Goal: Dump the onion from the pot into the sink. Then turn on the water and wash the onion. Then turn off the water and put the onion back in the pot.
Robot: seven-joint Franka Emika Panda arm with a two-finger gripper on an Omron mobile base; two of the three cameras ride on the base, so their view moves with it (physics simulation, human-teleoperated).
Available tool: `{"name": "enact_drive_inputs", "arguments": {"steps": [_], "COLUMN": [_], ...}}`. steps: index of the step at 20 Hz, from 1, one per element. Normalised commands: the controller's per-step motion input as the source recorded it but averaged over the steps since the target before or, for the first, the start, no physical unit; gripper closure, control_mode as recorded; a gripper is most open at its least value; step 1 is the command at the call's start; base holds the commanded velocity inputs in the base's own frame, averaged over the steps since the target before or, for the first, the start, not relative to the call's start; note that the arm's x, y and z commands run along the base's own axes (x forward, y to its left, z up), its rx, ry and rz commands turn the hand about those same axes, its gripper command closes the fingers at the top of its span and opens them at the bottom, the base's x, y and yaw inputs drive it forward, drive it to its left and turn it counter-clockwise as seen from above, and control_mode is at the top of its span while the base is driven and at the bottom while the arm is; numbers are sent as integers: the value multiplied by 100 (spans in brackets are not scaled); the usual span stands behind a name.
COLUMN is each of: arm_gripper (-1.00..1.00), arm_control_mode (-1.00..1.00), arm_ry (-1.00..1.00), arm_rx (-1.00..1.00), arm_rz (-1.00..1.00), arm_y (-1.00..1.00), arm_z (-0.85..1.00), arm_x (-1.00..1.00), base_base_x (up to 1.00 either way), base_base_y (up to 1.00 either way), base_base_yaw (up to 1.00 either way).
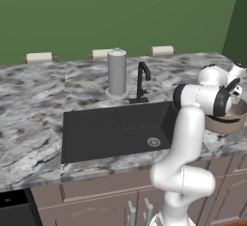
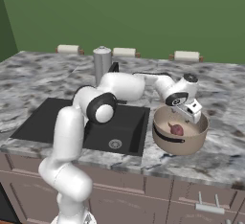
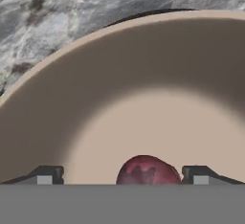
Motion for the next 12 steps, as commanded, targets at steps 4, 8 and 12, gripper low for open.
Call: {"name": "enact_drive_inputs", "arguments": {"steps": [4,8,12], "arm_gripper": [-100,-100,-100], "arm_control_mode": [-100,-100,-100], "arm_ry": [0,0,0], "arm_rx": [0,0,0], "arm_rz": [0,0,0], "arm_y": [-6,-1,0], "arm_z": [76,73,71], "arm_x": [-16,-58,-84], "base_base_x": [0,0,0], "base_base_y": [0,0,0], "base_base_yaw": [0,0,0]}}
